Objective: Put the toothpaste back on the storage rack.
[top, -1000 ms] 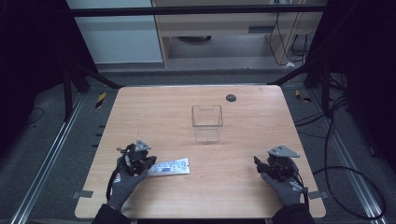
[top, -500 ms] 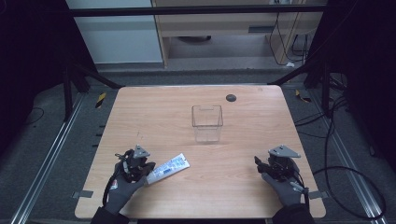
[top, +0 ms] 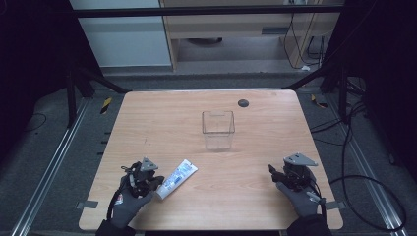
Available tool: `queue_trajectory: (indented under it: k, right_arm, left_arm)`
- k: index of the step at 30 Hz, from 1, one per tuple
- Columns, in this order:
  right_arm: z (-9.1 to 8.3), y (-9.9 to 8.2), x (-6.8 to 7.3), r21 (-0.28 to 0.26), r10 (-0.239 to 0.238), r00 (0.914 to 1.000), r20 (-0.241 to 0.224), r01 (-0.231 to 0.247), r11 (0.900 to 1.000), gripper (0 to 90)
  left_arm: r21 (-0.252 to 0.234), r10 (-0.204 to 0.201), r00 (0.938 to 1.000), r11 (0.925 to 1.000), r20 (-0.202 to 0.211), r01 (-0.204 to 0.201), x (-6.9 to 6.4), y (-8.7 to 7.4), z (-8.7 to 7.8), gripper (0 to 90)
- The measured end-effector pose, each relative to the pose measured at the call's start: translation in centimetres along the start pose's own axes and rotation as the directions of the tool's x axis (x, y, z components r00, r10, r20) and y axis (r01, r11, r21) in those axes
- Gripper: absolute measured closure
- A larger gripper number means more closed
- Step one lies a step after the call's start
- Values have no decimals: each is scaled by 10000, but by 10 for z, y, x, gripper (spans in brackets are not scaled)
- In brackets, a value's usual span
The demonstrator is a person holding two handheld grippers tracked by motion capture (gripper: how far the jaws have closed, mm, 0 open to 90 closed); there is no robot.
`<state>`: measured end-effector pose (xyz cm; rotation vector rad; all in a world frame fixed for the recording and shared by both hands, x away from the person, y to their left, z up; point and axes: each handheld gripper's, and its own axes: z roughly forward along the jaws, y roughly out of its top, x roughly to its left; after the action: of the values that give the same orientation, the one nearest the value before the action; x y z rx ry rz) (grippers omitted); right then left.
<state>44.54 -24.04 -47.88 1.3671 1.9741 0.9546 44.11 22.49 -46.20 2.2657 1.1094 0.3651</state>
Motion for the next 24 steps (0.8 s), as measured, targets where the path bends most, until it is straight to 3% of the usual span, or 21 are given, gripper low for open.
queue_trajectory:
  k: [6, 10, 18, 24]
  right_arm:
    - [0, 0, 0, 6, 8, 10000, 29, -8, 10000, 367]
    - [0, 0, -1, 1, 15, 10000, 44, -15, 10000, 366]
    - [-1, 2, 0, 7, -36, 9999, 123, 36, 10000, 357]
    - [-1, 3, 1, 32, -17, 9999, 132, 17, 10000, 354]
  left_arm:
    - [-188, -164, 9997, 9997, -182, 161, 5, 4, -6, 852]
    - [-465, -293, 9993, 9985, -242, 282, 9, 10, -13, 777]
    - [-836, -184, 9997, 9963, -132, 173, 9, 26, -25, 598]
    - [-791, 114, 9999, 9968, -129, -123, 5, 45, -26, 482]
